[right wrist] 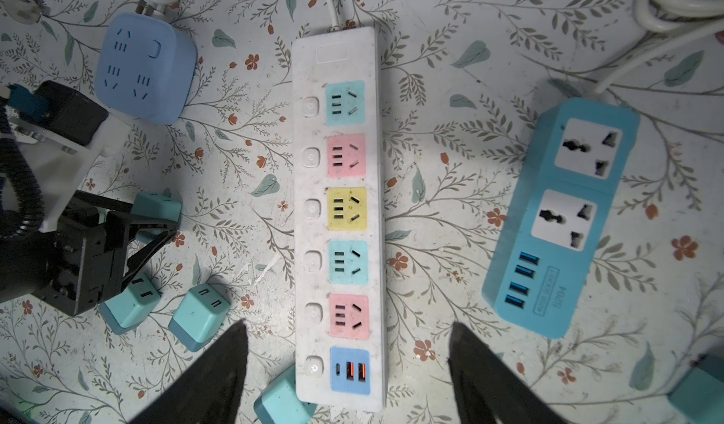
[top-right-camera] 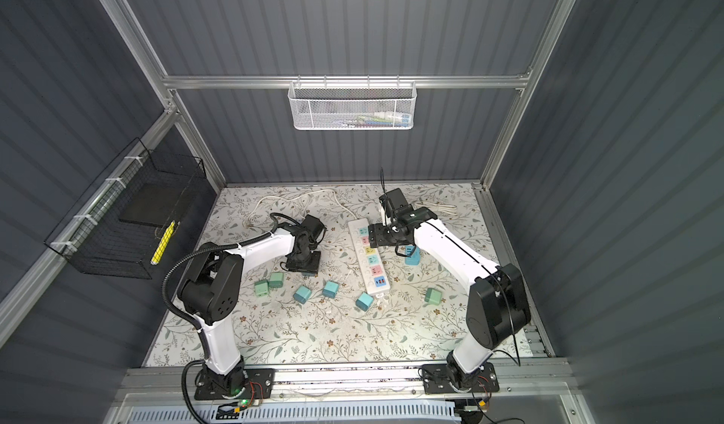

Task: Insert the plug
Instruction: 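Lower the left gripper onto a teal USB adapter and grasp it, then lift the teal adapter with the left gripper toward the right gripper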

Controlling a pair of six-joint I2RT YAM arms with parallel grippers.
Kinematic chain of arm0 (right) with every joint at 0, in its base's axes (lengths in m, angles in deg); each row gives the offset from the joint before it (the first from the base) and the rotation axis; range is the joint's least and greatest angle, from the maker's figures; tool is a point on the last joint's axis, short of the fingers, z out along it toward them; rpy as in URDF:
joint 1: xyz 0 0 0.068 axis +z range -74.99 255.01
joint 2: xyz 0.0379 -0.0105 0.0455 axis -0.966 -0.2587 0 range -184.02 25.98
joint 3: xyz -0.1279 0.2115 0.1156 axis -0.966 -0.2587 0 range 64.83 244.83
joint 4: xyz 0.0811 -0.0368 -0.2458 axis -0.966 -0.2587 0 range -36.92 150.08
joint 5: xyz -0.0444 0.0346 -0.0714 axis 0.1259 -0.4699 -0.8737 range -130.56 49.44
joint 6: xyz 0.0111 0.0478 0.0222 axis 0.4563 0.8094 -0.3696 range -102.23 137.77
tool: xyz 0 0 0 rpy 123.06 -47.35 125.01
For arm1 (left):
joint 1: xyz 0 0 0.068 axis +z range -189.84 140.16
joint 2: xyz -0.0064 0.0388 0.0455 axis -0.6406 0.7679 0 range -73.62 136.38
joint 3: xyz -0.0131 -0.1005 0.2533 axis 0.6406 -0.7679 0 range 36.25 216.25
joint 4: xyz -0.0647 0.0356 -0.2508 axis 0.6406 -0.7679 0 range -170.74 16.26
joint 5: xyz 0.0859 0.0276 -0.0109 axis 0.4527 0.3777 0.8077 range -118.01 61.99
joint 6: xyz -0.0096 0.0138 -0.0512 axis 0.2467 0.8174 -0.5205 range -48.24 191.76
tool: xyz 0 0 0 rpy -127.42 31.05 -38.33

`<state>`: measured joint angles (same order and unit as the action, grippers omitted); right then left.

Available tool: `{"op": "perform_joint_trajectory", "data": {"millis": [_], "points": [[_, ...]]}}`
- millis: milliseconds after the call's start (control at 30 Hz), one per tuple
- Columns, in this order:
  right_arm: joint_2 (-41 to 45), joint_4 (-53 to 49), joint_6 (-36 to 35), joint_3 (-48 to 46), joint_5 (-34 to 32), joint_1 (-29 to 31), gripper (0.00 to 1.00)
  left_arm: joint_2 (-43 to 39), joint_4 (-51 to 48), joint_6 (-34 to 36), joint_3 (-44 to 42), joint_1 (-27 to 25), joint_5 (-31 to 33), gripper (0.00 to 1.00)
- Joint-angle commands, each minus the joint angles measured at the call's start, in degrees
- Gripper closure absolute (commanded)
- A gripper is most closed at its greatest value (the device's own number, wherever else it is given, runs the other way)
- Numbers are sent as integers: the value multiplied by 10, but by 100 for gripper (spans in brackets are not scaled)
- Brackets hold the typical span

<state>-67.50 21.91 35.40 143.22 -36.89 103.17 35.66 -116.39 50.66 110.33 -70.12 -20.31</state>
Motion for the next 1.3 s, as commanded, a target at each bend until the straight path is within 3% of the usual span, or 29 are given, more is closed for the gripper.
{"op": "perform_joint_trajectory", "data": {"millis": [0,167,433,567,733,1033,1133,1267], "points": [[-6,-3,1,-1,-4,0,19,9,-8,10,-8,2,-13,44],[-5,-3,0,-3,-5,0,19,14,0,6,-17,5,-43,45],[-3,-4,-3,1,-2,0,20,-8,-2,19,2,4,-36,71],[-1,-4,-7,4,13,-2,20,-38,43,58,8,-4,-58,74],[15,0,-6,4,64,-15,24,-113,160,117,-15,-29,-66,75],[7,-7,-29,56,204,-21,43,-235,517,215,-186,-51,-111,75],[-3,-15,-37,82,239,-21,48,-246,565,222,-205,-53,-129,75],[-13,-11,-41,108,286,-21,46,-246,571,236,-202,-56,-152,75]]}}
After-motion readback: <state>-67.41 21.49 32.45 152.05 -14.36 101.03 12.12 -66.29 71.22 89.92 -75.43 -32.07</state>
